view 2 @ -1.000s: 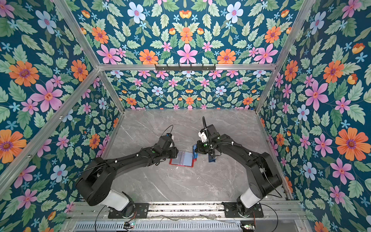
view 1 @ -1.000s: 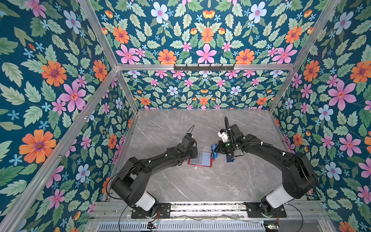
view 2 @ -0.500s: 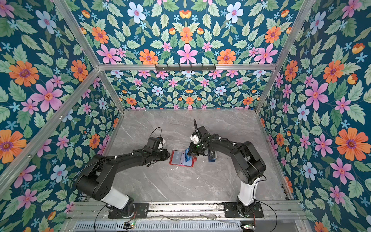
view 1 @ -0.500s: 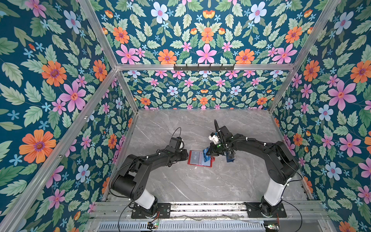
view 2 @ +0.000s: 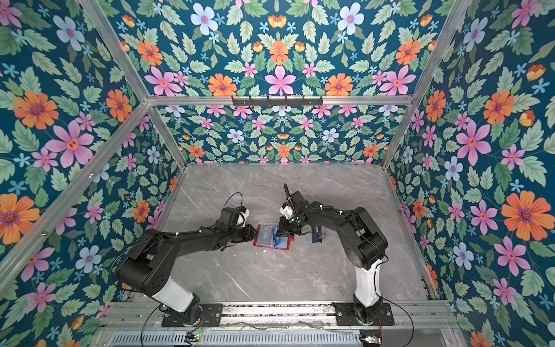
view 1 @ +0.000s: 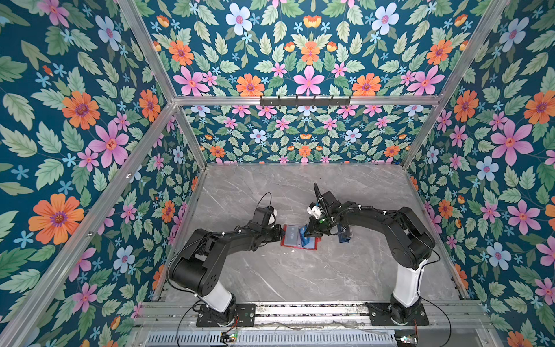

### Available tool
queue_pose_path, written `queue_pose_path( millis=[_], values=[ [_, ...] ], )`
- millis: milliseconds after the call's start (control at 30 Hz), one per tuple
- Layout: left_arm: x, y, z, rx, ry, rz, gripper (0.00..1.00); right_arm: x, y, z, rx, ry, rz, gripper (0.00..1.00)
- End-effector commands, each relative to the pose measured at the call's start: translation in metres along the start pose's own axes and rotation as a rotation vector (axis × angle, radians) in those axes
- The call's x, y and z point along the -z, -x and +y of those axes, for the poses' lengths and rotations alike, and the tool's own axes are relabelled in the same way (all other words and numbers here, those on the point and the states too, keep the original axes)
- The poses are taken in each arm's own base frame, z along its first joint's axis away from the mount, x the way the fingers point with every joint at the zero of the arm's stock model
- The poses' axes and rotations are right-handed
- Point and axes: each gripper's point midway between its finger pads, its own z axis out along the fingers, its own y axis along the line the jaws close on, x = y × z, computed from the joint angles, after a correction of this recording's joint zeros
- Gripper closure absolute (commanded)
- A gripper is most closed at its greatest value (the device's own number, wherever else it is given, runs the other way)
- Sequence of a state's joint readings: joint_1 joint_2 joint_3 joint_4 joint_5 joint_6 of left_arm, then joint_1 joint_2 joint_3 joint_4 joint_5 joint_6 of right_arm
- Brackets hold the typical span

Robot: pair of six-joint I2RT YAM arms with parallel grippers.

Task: Insert credit cards into a card holder
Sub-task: Insert the credit card into the card slot.

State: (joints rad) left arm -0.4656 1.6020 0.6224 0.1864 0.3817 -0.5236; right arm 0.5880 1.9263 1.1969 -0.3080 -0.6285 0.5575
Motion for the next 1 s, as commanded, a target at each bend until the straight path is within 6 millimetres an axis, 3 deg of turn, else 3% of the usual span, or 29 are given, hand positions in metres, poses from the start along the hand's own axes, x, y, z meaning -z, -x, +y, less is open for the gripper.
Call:
queue_pose_path(
  millis=[0, 967],
  values=[
    [-0.001, -0.009, 0.003, 0.025, 0.001, 0.029, 0.82, -0.002, 0.003, 0.005, 0.000, 0.022, -0.002, 1.00],
    [0.001, -0.028, 0.012, 0.058, 0.019, 0.060, 0.89, -0.014, 0.005, -0.010, -0.033, 0.022, -0.033, 1.00]
  ],
)
